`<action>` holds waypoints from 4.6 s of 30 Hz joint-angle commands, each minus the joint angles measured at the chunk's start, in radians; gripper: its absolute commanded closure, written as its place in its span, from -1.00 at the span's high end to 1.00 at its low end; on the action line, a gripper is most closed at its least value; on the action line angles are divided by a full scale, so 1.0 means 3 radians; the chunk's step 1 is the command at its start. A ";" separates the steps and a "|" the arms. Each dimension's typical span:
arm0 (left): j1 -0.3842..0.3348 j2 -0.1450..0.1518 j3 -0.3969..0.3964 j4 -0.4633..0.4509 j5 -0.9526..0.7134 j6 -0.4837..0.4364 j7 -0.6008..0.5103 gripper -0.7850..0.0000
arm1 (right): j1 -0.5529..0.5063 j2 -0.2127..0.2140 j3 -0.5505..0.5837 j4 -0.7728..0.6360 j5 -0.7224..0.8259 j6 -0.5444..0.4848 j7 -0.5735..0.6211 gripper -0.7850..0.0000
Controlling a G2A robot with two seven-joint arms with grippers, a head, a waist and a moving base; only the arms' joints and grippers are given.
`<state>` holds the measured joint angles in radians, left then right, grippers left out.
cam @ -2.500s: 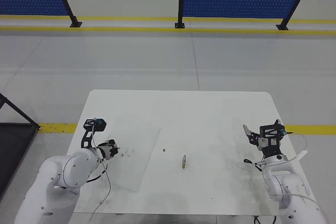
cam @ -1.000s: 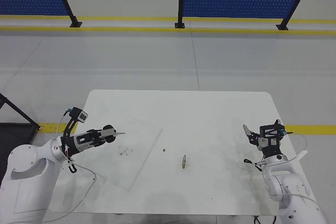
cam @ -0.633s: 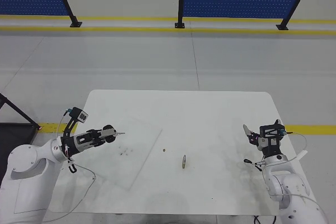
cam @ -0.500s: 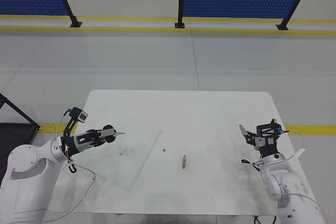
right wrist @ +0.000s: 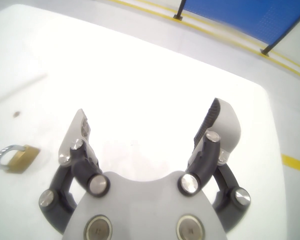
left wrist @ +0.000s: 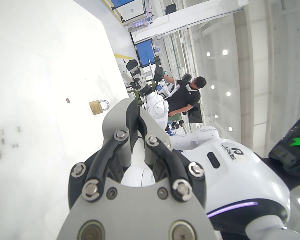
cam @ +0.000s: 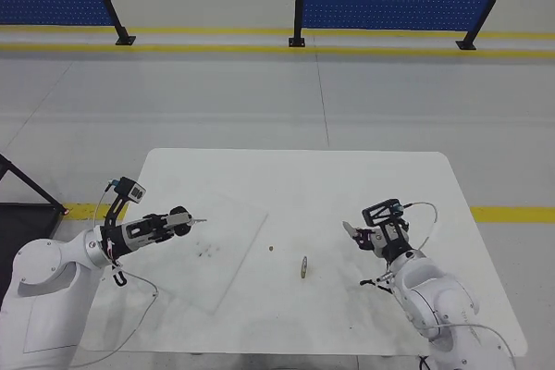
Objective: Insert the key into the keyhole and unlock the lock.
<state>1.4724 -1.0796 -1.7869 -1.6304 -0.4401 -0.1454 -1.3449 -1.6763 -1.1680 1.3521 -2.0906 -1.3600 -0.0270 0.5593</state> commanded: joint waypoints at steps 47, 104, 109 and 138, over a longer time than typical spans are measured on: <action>0.0000 0.0000 0.0000 0.0000 0.0000 0.0000 0.0000 -1.00 | 0.1137 -0.0265 -0.1036 -0.0676 0.0433 0.1199 0.3094 1.00; 0.0000 0.0000 0.0000 0.0000 0.0000 0.0000 0.0000 -1.00 | 0.1178 -0.0831 -0.1413 0.0433 -0.0075 0.1038 0.3255 0.00; 0.0000 0.0000 0.0000 0.0000 0.0000 0.0000 0.0000 -1.00 | 0.1160 -0.0857 -0.1402 0.0463 -0.0104 0.1038 0.3255 -0.04; 0.0000 0.0000 0.0000 0.0000 0.0000 0.0000 0.0000 -1.00 | 0.1181 -0.1046 -0.1356 0.0675 -0.0315 0.1038 0.3255 -1.00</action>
<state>1.4724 -1.0796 -1.7869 -1.6304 -0.4401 -0.1454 -1.3449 -1.3208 -1.4808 0.9441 -1.8891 -1.4532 0.2843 1.5359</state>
